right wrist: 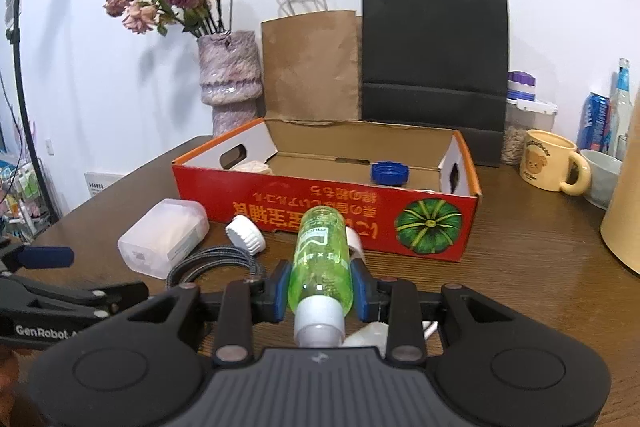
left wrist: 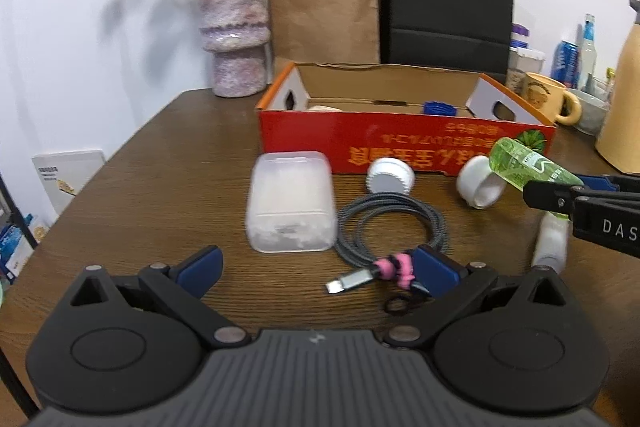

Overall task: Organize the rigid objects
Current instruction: 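Grasp the black braided cable with the left tool while the right tool holds the green bottle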

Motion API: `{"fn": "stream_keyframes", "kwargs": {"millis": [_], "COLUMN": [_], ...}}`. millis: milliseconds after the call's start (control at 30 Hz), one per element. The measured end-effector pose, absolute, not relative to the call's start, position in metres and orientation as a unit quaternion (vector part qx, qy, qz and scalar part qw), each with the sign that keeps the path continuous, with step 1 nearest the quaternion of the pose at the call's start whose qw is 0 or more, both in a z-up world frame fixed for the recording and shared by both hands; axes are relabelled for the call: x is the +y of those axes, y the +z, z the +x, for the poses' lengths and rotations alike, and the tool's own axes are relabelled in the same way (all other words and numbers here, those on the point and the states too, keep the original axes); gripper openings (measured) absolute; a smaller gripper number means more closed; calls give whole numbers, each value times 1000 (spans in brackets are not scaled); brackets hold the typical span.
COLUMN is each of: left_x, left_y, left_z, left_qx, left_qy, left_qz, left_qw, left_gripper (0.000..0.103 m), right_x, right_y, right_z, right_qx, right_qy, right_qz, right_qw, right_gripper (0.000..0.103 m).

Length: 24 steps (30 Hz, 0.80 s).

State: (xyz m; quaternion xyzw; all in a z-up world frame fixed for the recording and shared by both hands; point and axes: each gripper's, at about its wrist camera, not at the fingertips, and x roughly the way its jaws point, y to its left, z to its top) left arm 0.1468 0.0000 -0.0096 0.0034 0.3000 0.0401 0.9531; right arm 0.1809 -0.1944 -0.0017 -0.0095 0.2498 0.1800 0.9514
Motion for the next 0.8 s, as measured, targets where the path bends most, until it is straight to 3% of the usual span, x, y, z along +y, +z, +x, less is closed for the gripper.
{"fn": "stream_keyframes", "kwargs": {"millis": [800], "left_x": [-44], "left_y": [-24], "left_z": [185], "left_qx": [347], "left_qy": [26], "left_qz": [-10], "left_qw": [937], "left_gripper": [103], "right_x": [-247], "right_y": [-5], "right_z": [178], "right_qx": [233], "right_qy": [160], "right_qz": [2], "right_qw": [959], "right_gripper": [30]}}
